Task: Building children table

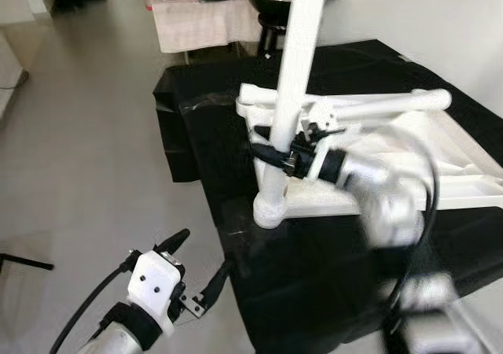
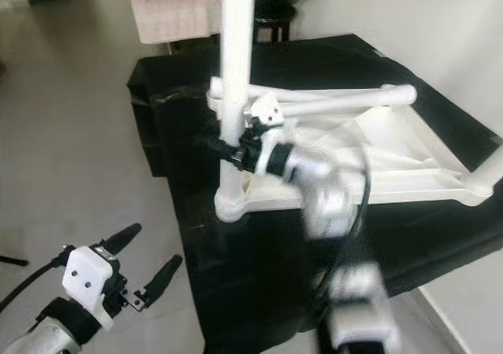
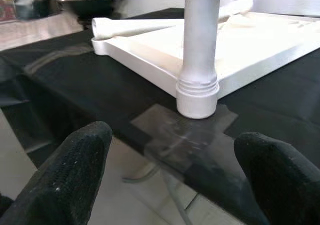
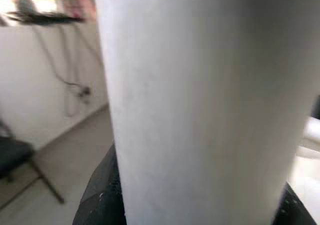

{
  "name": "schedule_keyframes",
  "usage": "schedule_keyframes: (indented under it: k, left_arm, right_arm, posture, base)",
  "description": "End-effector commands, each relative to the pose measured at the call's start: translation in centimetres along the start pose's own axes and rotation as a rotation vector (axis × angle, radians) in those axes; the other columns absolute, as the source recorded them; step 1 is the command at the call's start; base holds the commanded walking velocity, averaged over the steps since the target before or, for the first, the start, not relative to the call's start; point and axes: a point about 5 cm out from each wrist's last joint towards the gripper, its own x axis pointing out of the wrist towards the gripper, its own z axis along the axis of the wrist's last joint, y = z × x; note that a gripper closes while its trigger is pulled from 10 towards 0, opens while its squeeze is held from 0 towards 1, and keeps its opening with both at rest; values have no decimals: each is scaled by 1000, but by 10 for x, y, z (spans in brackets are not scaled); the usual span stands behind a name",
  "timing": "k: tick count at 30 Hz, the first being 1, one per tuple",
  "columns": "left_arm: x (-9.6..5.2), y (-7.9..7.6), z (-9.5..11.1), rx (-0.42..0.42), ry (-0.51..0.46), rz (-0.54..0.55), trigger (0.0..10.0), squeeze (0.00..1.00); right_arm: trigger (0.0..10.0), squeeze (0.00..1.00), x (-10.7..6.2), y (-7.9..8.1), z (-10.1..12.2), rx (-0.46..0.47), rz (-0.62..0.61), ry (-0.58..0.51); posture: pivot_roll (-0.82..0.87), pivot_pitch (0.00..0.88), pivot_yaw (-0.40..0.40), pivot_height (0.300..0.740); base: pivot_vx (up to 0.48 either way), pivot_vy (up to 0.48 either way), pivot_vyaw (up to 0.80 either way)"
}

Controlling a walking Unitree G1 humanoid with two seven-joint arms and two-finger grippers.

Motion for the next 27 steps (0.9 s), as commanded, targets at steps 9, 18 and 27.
schedule_keyframes:
  k: [9,18,27]
  left_arm:
    - [1,2,-4,-11,7,-16,10000,0]
    - [2,0,-4,-13,5,-26,10000,0]
    - [2,-4,-5,-23,6,-56,10000,0]
  right_arm:
    - [0,0,-10,-2,-43,-11,-156,204]
    - [10000,1000,19,4,18,65,225,-93]
    - [10000,0,21,19,31,-139,850,-33]
  posture:
    - [-115,76,-75,740]
    - [-106,70,-73,740]
    - [-87,64,-73,740]
  base:
    - [0,0,0]
    - [0,0,0]
    - [0,0,0]
